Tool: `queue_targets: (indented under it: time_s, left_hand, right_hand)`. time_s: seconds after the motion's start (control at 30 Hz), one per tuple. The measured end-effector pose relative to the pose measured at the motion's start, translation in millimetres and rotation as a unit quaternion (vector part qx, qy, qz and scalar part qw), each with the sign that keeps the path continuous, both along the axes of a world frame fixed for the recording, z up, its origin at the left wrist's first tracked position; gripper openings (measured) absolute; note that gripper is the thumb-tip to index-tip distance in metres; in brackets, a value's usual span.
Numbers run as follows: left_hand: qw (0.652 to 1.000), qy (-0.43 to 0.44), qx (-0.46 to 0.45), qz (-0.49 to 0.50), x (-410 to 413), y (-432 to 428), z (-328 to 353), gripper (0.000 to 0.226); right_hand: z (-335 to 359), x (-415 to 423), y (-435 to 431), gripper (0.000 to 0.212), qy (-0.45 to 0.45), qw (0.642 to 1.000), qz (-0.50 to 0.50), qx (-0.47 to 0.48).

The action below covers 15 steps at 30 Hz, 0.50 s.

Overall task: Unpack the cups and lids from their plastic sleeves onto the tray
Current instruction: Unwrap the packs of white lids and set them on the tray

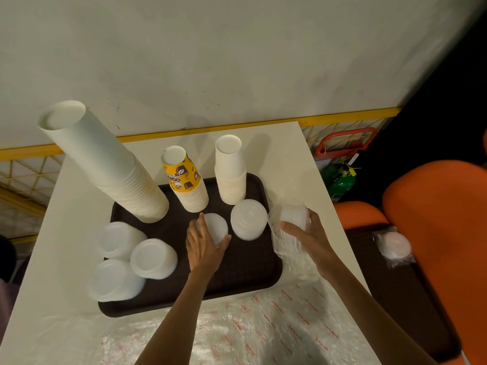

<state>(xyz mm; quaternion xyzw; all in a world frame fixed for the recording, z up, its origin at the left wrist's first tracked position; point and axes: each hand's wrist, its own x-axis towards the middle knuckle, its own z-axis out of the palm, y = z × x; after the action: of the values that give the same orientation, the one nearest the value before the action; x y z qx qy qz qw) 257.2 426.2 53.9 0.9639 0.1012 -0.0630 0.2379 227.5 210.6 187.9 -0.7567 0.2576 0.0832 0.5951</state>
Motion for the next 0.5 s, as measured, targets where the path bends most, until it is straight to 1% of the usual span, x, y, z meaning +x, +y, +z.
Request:
queue_targets:
  time_s: [0.2,0.27,0.3,0.33,0.4,0.47,0.5]
  left_hand:
    - [1.0,0.007,-0.005,-0.006,-1,-1,5,0.1]
    - [1.0,-0.025,-0.018,0.005,-5,-4,16,0.098]
    - [0.997,-0.058,-0.04,0.017,-9,-6,22,0.093]
    - [0.992,-0.099,-0.073,0.033,-13,-10,32,0.084]
    - [0.966,-0.19,-0.162,0.061,-25,-19,56,0.058]
    - [0.923,-0.249,-0.279,0.09,-36,-30,83,0.027]
    - [0.9,-0.254,-0.34,0.097,-39,-34,99,0.014]
  right_hand:
    - [-3,-1,0,0.079,-0.003,1.0,-0.001,0.008]
    - [-2,-1,2,0.079,-0.004,1.0,0.002,0.019]
    - [0,-2,3,0.079,-0.008,0.999,0.005,0.031]
    - [1,-2,5,0.078,-0.012,0.999,0.008,0.041]
    - [6,-4,7,0.076,-0.023,0.999,0.019,0.04]
    - [12,-8,8,0.073,-0.037,0.998,0.04,0.031]
    - [14,-10,8,0.071,-0.043,0.997,0.05,0.033]
